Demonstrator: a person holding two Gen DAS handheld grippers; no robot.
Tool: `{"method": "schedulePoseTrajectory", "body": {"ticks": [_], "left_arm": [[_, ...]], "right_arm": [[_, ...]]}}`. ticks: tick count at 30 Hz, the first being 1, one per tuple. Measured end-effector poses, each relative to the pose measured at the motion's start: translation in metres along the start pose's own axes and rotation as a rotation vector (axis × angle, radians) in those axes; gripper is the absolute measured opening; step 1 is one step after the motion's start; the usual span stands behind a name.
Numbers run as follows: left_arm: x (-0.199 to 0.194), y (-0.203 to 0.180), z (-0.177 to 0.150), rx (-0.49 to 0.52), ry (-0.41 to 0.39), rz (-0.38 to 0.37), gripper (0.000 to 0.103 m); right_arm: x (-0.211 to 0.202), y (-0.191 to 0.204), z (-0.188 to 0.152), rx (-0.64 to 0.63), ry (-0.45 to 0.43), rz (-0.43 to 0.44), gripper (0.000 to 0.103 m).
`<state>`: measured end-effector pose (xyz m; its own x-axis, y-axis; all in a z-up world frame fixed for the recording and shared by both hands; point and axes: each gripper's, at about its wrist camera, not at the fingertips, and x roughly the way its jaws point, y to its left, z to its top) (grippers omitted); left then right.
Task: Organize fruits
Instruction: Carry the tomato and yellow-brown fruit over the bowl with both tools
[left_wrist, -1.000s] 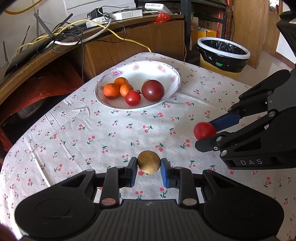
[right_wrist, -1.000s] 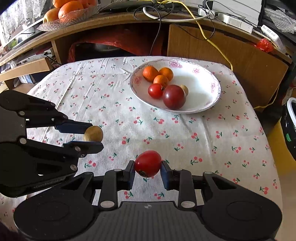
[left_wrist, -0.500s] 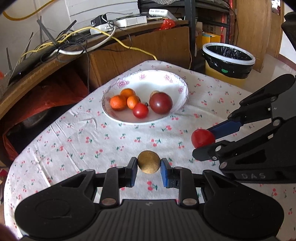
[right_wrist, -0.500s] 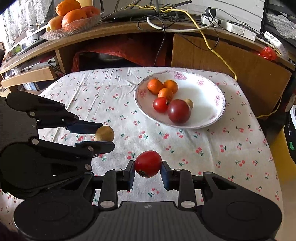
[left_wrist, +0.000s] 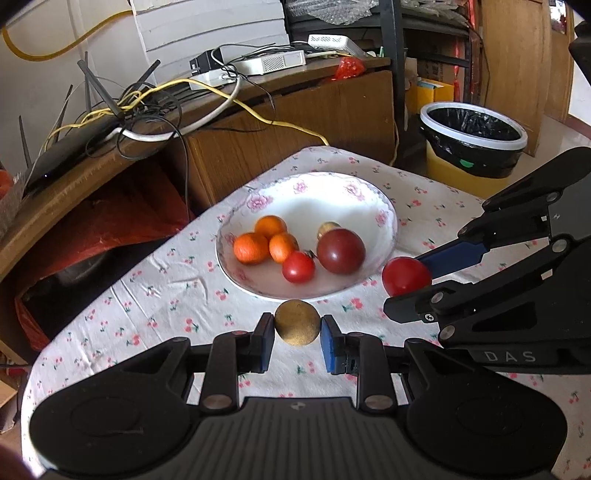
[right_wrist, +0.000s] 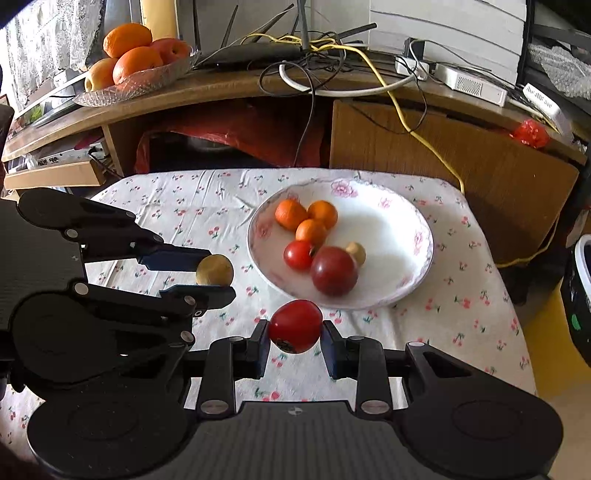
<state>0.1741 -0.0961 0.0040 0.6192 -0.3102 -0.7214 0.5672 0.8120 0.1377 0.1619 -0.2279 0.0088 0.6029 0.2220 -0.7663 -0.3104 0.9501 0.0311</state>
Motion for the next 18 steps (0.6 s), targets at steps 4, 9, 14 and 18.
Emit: {"method": "schedulePoseTrajectory", "body": {"ticks": [4,9,14,18], "left_arm": [[0.006,0.005,0.009,-0.005,-0.006,0.016,0.035],[0.018,0.008,0.022,-0.008,-0.017,0.031,0.035],[0.034,0.009,0.033,-0.009,-0.016,0.046,0.035],[0.045,0.009,0.037,-0.004,-0.008,0.06,0.035]], "right_arm": [[0.005,-0.006,0.01,-0.005,-0.014,0.002,0.025],[0.012,-0.018,0.021,0.006,-0.032,-0.009,0.026],[0.023,-0.03,0.03,0.017,-0.041,-0.024,0.026],[0.035,-0.036,0.038,0.004,-0.051,-0.039,0.026]]}}
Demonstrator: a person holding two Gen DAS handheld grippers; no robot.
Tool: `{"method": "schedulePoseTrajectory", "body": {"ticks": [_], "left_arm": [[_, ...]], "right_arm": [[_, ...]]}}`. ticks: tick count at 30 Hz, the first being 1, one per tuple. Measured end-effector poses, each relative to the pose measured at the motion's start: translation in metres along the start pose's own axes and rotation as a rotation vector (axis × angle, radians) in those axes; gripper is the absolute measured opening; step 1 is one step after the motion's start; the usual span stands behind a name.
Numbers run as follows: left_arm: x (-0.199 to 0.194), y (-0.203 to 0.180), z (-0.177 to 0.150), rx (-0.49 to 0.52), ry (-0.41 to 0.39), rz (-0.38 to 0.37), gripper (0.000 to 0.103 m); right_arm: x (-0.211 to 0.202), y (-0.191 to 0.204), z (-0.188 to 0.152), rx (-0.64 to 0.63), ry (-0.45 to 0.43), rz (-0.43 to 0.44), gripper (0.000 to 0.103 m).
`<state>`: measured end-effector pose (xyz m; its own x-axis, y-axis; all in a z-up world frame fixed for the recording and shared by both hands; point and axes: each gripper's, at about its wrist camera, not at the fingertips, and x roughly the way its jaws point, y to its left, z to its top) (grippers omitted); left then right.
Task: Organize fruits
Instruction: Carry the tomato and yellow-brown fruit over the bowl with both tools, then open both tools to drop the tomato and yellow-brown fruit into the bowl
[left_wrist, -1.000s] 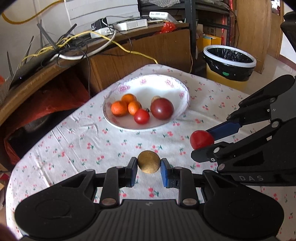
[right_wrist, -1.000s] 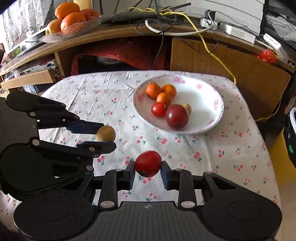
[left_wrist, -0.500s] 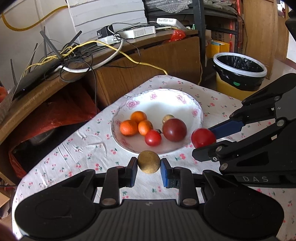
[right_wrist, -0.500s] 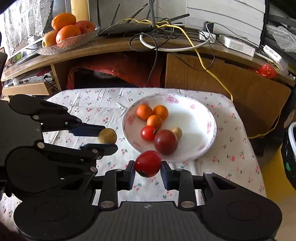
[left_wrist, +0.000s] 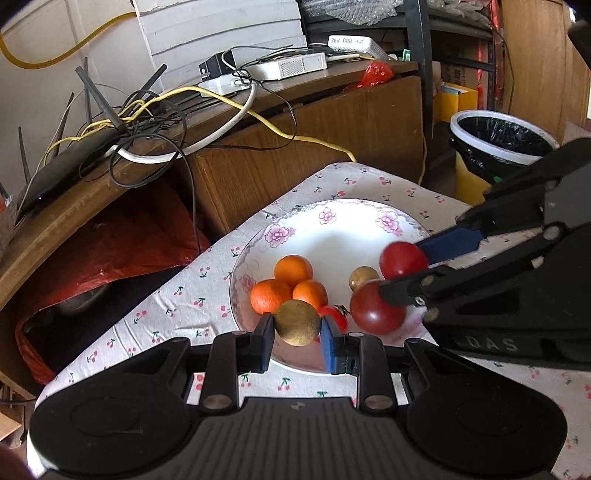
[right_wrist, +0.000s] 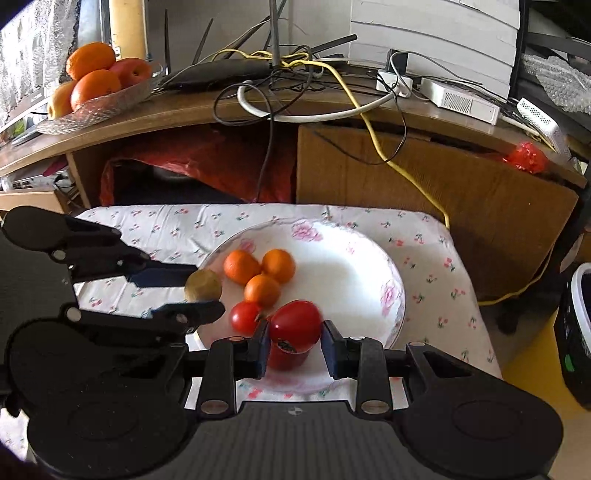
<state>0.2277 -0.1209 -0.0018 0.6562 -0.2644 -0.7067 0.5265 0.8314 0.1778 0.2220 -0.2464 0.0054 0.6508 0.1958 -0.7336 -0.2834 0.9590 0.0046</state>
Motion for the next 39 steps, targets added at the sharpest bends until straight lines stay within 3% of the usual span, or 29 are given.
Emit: {"method": "schedulePoseTrajectory", "body": {"ticks": [9,39], "left_arm": [[0.023,0.0,0.004,-0.018,0.01,0.004,0.035],[0.026,0.004,0.004,-0.06,-0.021,0.0,0.044]], "right_arm": [[0.017,-0.009,0.006,-0.014,-0.012,-0.009,0.025],[0.023,-0.02,0.008,0.07,-0.018,-0.017,0.029]]}}
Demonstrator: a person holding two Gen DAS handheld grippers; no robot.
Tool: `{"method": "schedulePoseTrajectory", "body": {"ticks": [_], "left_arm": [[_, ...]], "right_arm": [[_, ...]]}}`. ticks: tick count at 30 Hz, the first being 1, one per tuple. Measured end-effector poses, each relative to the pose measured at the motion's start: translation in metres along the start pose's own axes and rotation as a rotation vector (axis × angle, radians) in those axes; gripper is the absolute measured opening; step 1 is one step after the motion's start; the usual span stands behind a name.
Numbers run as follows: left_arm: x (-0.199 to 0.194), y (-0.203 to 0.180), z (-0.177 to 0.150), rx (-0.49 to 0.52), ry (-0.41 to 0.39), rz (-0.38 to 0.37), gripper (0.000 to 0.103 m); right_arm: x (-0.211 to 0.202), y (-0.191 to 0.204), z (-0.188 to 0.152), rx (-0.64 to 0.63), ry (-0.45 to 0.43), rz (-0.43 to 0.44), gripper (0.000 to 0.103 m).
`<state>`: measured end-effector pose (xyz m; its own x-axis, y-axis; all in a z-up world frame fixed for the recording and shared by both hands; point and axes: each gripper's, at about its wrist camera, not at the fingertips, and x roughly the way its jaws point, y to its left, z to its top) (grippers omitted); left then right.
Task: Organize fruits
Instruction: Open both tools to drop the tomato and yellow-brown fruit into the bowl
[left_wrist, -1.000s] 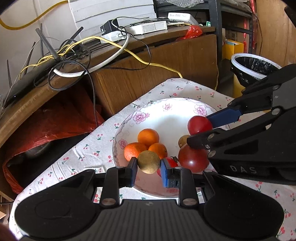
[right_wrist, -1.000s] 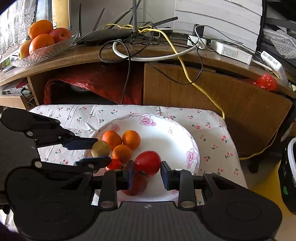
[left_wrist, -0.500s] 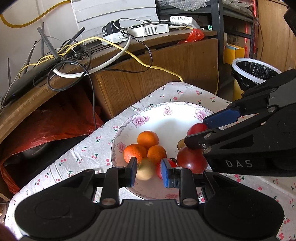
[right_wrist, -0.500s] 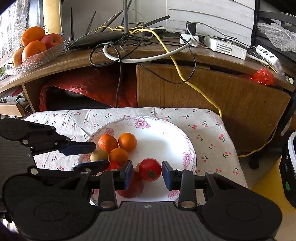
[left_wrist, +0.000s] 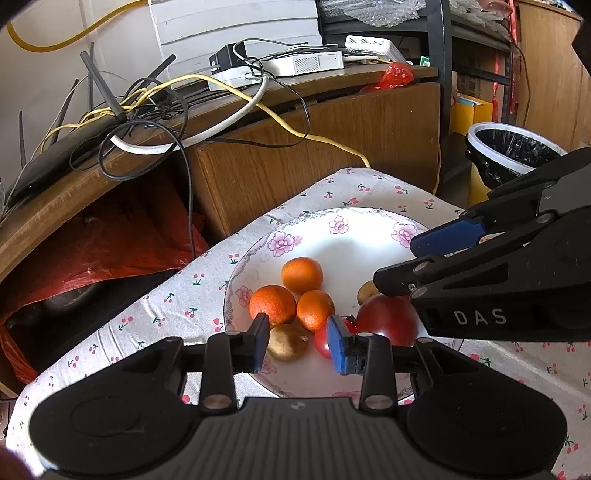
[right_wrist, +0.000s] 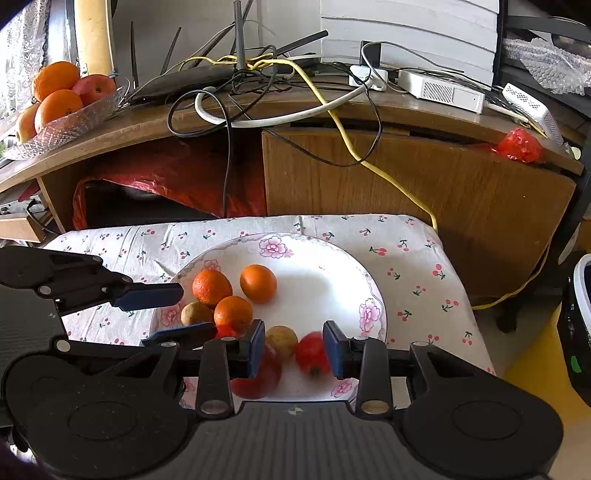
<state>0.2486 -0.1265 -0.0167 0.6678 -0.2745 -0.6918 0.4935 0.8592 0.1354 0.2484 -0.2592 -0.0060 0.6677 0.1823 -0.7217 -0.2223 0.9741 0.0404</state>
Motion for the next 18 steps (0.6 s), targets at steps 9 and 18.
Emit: {"method": "schedulePoseTrajectory", "body": {"ticks": [9,18], "left_arm": [[-0.0008,-0.0006,0.0002,-0.003,0.004,0.008,0.044],[-0.0059,0.0021,-0.0012,-0.036,0.002,0.017,0.047]], "right_arm": [[-0.0009,0.0004,-0.0006,0.003,0.002,-0.005,0.029],[-0.0065,-0.0017,-0.0015,0.022,-0.004,-0.014,0.029]]}}
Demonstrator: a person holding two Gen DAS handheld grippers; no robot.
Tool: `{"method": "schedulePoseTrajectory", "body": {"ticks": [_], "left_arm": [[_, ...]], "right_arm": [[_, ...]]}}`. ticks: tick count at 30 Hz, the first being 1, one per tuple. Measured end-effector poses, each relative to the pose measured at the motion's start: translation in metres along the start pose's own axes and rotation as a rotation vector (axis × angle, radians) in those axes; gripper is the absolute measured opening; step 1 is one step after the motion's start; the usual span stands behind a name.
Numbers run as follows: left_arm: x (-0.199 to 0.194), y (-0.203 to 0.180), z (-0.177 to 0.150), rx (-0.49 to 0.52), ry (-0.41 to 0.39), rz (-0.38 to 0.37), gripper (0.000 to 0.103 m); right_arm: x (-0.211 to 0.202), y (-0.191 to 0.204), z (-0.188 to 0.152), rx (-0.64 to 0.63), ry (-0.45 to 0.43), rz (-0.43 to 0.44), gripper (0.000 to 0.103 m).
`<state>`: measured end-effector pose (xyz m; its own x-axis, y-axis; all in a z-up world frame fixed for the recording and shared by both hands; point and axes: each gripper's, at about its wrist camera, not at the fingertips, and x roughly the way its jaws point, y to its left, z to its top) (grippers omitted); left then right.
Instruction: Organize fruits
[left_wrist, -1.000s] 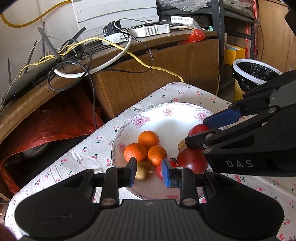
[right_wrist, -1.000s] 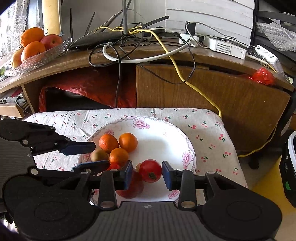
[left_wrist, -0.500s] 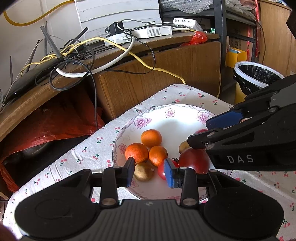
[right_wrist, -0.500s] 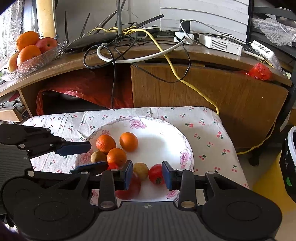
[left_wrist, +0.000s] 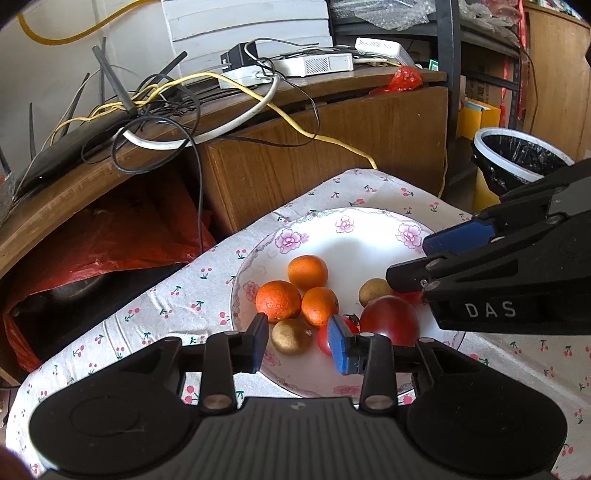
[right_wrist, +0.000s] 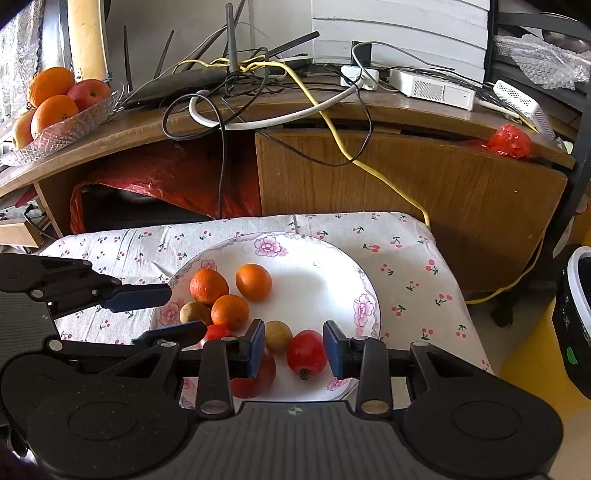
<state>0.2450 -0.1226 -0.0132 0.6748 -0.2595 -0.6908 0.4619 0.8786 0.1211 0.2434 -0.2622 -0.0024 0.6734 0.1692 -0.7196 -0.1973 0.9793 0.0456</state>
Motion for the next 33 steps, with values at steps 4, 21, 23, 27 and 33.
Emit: {"method": "schedulePoseTrajectory", "body": {"ticks": [4,21,23,27,33], "left_arm": [[-0.004,0.003,0.001,-0.026,-0.004,0.006,0.054],[-0.034,0.01,-0.02,-0.155,0.017,0.068,0.073],[-0.039,0.008,-0.022,-0.153,0.012,0.076,0.075],[-0.049,0.003,-0.024,-0.146,0.003,0.097,0.078],[-0.056,0.0,-0.024,-0.145,-0.011,0.108,0.08]], "right_arm": [[-0.003,0.0,-0.001,0.009,-0.002,-0.004,0.029],[-0.036,0.014,-0.026,0.064,0.038,-0.002,0.033],[-0.04,0.017,-0.029,0.065,0.038,-0.001,0.034],[-0.045,0.02,-0.033,0.072,0.038,-0.003,0.034],[-0.048,0.018,-0.037,0.087,0.038,-0.006,0.034]]}}
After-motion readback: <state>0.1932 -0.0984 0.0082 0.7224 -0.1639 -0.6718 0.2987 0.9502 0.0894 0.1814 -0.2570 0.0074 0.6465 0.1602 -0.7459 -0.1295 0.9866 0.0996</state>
